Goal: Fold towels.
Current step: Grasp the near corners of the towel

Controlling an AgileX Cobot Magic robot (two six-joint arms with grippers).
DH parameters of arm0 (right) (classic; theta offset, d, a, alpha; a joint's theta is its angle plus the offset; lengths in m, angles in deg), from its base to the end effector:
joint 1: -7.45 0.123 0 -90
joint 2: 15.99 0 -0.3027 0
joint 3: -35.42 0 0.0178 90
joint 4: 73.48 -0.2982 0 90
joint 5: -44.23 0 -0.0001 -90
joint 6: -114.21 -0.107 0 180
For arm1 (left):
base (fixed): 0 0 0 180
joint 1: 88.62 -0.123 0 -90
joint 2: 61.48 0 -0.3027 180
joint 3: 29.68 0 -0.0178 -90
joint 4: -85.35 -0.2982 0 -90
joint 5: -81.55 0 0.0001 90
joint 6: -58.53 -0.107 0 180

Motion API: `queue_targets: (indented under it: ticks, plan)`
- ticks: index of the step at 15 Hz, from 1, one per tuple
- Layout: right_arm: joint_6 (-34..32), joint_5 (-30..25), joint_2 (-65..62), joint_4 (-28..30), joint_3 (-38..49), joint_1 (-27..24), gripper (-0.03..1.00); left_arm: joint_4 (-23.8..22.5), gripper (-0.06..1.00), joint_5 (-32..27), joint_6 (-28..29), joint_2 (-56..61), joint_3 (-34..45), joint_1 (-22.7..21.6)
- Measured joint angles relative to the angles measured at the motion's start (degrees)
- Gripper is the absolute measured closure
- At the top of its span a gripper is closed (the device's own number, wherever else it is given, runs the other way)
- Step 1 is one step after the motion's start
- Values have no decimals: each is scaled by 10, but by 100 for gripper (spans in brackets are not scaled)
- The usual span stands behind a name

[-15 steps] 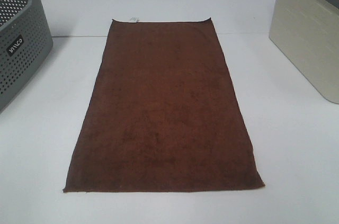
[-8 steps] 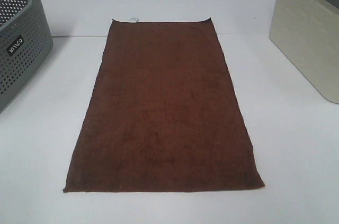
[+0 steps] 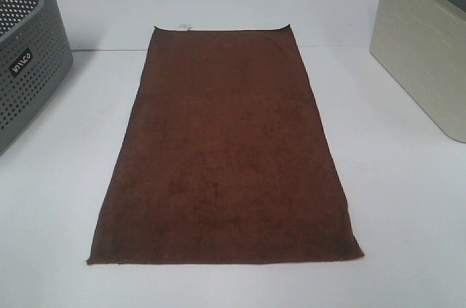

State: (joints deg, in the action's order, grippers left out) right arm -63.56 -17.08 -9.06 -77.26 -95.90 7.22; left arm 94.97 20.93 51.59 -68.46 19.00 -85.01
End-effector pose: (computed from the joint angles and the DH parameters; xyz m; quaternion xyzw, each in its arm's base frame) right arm 0.0308 0.0061 0.2943 -0.0165 0.8517 0.0217 0.5234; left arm 0.0298 -0.0175 0.2963 0.0814 0.8424 -0.0685 0.5282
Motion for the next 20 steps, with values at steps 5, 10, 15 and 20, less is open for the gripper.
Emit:
queue_targets:
  ticks: [5, 10, 15, 20]
  plan:
    - [0, 0, 0, 0, 0, 0, 21, 0, 39, 0, 0, 0, 0, 0]
    - [0, 0, 0, 0, 0, 0, 21, 0, 39, 0, 0, 0, 0, 0]
    - [0, 0, 0, 0, 0, 0, 21, 0, 39, 0, 0, 0, 0, 0]
    - [-40, 1, 36, 5, 0, 0, 22, 7, 39, 99, 80, -21, -3, 0]
